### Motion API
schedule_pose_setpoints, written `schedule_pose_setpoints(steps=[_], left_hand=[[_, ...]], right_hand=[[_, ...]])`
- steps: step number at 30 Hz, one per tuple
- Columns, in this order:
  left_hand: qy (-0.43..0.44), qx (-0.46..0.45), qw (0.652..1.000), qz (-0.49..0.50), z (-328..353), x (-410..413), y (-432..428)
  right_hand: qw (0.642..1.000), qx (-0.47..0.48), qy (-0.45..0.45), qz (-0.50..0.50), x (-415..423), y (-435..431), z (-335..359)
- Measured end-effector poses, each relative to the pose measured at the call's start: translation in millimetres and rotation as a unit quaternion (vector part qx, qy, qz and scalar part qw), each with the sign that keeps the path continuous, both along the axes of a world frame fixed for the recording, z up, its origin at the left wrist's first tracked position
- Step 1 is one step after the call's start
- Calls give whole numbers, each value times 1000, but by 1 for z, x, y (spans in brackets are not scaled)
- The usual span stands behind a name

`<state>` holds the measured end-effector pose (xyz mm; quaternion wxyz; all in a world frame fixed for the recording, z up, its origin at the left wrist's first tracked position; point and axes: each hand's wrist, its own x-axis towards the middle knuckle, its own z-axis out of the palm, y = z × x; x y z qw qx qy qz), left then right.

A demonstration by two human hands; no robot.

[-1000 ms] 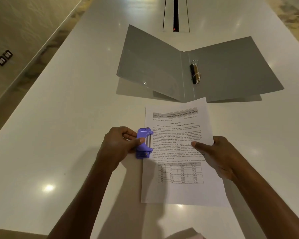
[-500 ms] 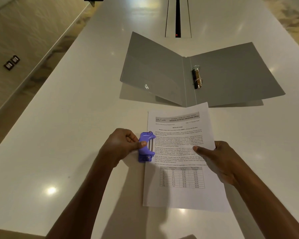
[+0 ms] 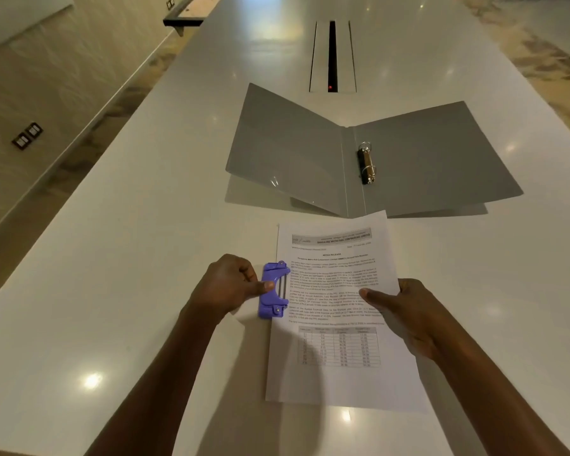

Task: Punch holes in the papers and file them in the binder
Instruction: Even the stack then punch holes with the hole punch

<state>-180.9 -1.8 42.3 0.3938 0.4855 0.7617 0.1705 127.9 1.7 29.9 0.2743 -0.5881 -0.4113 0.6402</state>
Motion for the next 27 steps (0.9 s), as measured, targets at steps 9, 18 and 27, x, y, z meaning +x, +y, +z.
schedule_pose_setpoints(steps=[9,18,27], left_hand=[[-102,-35,994,18,14,-9,-4],[-120,-26,992,32,17,-7,-12],[-128,-21,991,37,20,-8,-15]], right_hand=[[1000,0,-19,11,2,2,1],[1000,0,-24,15,9,2,-1],[1000,-2,-21,22,26,2,-4]])
